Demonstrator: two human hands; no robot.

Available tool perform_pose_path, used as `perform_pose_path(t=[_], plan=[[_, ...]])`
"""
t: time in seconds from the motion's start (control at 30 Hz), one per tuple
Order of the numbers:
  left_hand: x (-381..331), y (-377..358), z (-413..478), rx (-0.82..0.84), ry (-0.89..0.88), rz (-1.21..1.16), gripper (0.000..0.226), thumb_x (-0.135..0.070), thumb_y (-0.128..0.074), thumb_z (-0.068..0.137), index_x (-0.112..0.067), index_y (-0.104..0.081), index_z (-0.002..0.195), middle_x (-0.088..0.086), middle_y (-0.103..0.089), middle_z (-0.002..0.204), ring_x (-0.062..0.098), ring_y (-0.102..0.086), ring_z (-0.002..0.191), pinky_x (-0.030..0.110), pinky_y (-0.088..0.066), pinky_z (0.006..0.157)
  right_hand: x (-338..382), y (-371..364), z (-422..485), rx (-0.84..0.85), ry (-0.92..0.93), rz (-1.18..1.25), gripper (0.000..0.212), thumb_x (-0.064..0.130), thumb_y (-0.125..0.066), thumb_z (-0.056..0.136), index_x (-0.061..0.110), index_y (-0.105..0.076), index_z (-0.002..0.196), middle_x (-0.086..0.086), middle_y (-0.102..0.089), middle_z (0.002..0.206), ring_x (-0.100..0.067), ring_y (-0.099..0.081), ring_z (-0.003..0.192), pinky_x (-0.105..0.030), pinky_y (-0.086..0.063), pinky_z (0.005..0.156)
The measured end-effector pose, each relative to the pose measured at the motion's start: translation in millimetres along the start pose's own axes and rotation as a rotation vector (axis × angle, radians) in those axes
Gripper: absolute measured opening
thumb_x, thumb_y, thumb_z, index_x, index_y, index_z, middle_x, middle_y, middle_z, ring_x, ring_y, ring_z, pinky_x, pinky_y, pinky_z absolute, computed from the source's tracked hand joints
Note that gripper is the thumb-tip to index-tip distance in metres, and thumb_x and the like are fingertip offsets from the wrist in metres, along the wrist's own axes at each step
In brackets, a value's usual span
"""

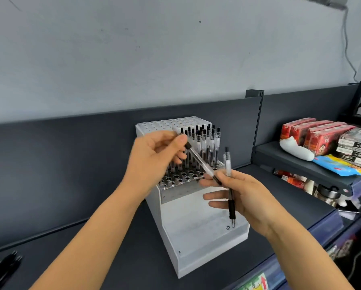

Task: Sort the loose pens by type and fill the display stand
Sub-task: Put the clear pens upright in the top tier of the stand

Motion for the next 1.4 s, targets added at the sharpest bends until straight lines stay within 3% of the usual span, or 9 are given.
perform_pose_path(t=[0.17,0.3,0.47,0.63,0.73,0.97,1.1,1.27,1.4], plan=[[-2,-5,-12,0.142,-0.050,0.146,0.004,0.001,-0.068,0.084,-0.001,-0.071,0.084,0.019,-0.069,0.072,0.029,-0.067,0.061,0.030,-0.056,0.051,-5,6,7,-0.183,-0.020,0.465,0.017,0.014,-0.045,0.100,0.004,-0.059,0.104,-0.016,-0.072,0.089,-0.023,-0.066,0.062,-0.030,-0.056,0.052],[11,-23,-22,0.425,0.019,0.528,0.005,-0.014,-0.077,0.078,-0.017,-0.072,0.078,-0.001,-0.072,0.068,0.009,-0.067,0.062,0.017,-0.051,0.060,24,21,3,-0.351,0.195,0.109,0.015,0.019,-0.049,0.099,0.008,-0.055,0.108,-0.007,-0.073,0.084,-0.015,-0.058,0.054,-0.021,-0.037,0.039],[19,-45,-25,0.479,0.022,0.557,0.018,-0.030,-0.080,0.076,-0.017,-0.073,0.085,-0.004,-0.073,0.072,0.008,-0.069,0.067,0.027,-0.058,0.071,46,3,-7,-0.340,0.320,-0.059,0.023,0.021,-0.061,0.092,-0.001,-0.061,0.096,-0.010,-0.074,0.084,-0.013,-0.047,0.045,-0.014,-0.029,0.035],[25,-17,-13,0.193,0.081,0.396,0.015,-0.018,-0.070,0.087,-0.012,-0.066,0.099,0.002,-0.069,0.094,0.013,-0.070,0.076,0.027,-0.060,0.072,37,17,-9,-0.419,0.231,0.005,0.036,0.043,-0.055,0.093,0.009,-0.068,0.096,0.001,-0.057,0.077,-0.012,-0.037,0.044,-0.019,-0.022,0.036],[19,-5,-3,0.046,-0.015,0.419,0.018,-0.018,-0.064,0.091,-0.017,-0.058,0.108,-0.006,-0.061,0.099,0.011,-0.069,0.080,0.035,-0.060,0.076,23,19,-5,-0.396,0.182,0.110,0.027,0.021,-0.042,0.097,0.009,-0.065,0.101,-0.001,-0.053,0.078,-0.013,-0.034,0.046,-0.023,-0.020,0.038],[19,-23,5,0.005,-0.149,0.494,0.029,-0.017,-0.061,0.093,-0.012,-0.061,0.122,-0.004,-0.063,0.104,0.006,-0.061,0.089,0.012,-0.049,0.078,18,15,-4,-0.433,0.284,0.041,0.025,0.017,-0.037,0.103,0.018,-0.062,0.103,0.005,-0.048,0.058,-0.010,-0.042,0.049,-0.027,-0.035,0.052],[19,-11,13,-0.103,-0.151,0.380,0.026,-0.016,-0.062,0.092,-0.013,-0.062,0.118,-0.011,-0.063,0.094,0.005,-0.065,0.087,0.016,-0.054,0.079,19,11,-3,-0.403,0.326,0.018,0.021,0.017,-0.041,0.102,0.015,-0.060,0.109,-0.001,-0.049,0.072,-0.009,-0.045,0.052,-0.023,-0.042,0.052],[45,-28,13,0.023,-0.073,0.562,0.024,-0.013,-0.066,0.090,-0.009,-0.065,0.113,0.000,-0.067,0.096,0.003,-0.060,0.080,0.005,-0.047,0.074,16,10,-5,-0.408,0.365,0.029,0.016,0.013,-0.049,0.099,0.010,-0.060,0.110,-0.007,-0.050,0.080,-0.009,-0.053,0.056,-0.025,-0.052,0.056],[52,-32,15,0.030,-0.060,0.714,0.017,-0.018,-0.068,0.089,-0.006,-0.069,0.101,0.005,-0.072,0.088,0.013,-0.064,0.079,0.028,-0.053,0.080,12,17,-4,-0.422,0.347,0.052,0.015,0.008,-0.058,0.094,0.008,-0.062,0.108,-0.009,-0.054,0.079,-0.014,-0.059,0.061,-0.035,-0.060,0.064]])
Point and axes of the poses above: each hand's wrist, its own z-axis towards the middle knuckle, its own y-axis out of the back of the hand, x = y × z, the point moved 9 cm from there along z, towards the middle knuckle
